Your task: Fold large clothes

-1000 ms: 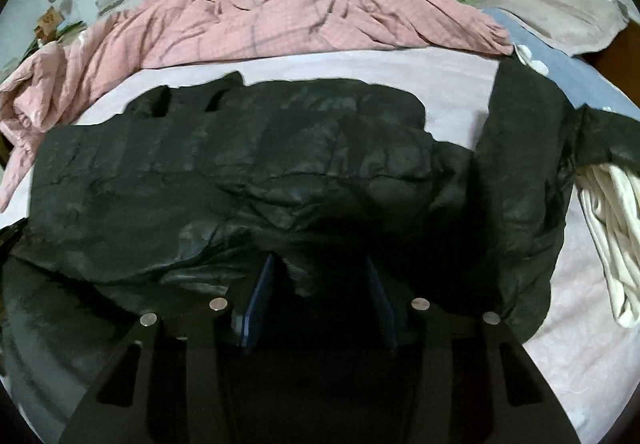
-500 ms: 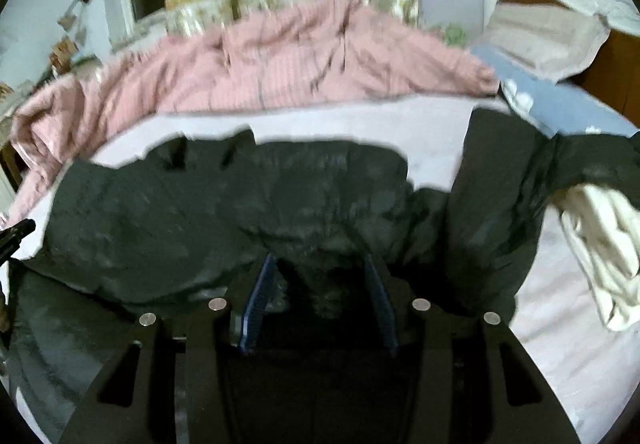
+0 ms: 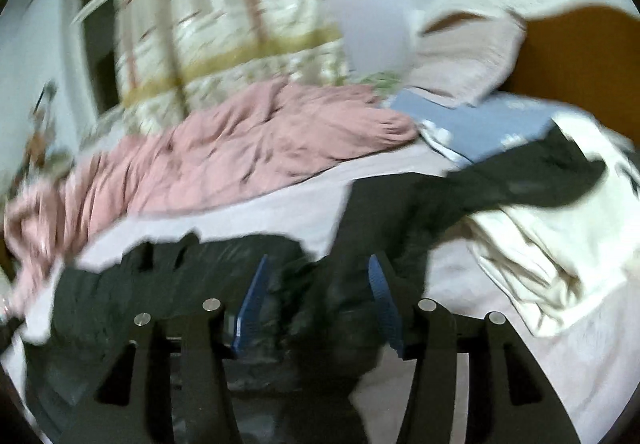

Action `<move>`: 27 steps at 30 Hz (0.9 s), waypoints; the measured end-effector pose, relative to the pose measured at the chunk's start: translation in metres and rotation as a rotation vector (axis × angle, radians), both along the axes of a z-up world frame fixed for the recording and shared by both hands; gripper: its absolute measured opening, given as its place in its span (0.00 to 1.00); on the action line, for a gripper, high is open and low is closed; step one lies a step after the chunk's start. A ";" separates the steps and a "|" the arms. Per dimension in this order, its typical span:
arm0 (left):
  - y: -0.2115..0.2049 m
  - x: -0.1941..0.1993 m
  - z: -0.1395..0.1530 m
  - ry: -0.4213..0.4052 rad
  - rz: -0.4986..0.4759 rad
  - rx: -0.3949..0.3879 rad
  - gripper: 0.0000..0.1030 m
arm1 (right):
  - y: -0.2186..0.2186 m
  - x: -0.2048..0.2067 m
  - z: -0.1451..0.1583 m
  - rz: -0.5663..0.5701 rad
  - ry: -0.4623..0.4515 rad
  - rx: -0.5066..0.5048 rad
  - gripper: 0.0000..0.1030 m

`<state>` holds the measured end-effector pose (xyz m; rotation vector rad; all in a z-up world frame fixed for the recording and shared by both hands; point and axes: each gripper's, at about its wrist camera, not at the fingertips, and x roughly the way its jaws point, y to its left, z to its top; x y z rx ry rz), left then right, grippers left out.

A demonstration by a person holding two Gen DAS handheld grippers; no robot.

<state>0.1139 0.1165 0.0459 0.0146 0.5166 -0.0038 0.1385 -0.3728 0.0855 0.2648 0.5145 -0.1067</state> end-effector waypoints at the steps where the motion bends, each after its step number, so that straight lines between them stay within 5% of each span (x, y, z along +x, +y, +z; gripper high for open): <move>1: -0.004 -0.003 0.002 -0.017 -0.007 0.014 0.62 | -0.012 0.000 -0.001 -0.017 0.001 0.023 0.56; 5: -0.015 -0.007 0.007 -0.091 0.045 0.106 0.70 | -0.040 0.002 -0.003 -0.111 -0.007 -0.090 0.73; 7: -0.010 -0.003 0.006 -0.074 0.037 0.051 0.75 | -0.057 0.000 -0.009 -0.145 0.002 -0.074 0.73; 10: 0.005 0.007 -0.001 -0.030 0.024 -0.066 0.86 | -0.083 0.004 -0.022 -0.127 0.021 0.117 0.73; 13: 0.015 0.015 -0.009 0.013 0.052 -0.105 0.86 | -0.086 0.019 -0.038 -0.030 0.071 0.231 0.75; 18: 0.034 0.025 -0.023 0.096 0.063 -0.225 0.86 | -0.065 0.044 -0.066 0.047 0.200 0.153 0.76; 24: 0.028 0.029 -0.033 0.126 0.049 -0.217 0.86 | -0.079 0.076 -0.092 -0.049 0.236 0.144 0.76; 27: 0.025 0.028 -0.035 0.122 0.044 -0.200 0.86 | -0.101 0.087 -0.099 -0.087 0.198 0.230 0.76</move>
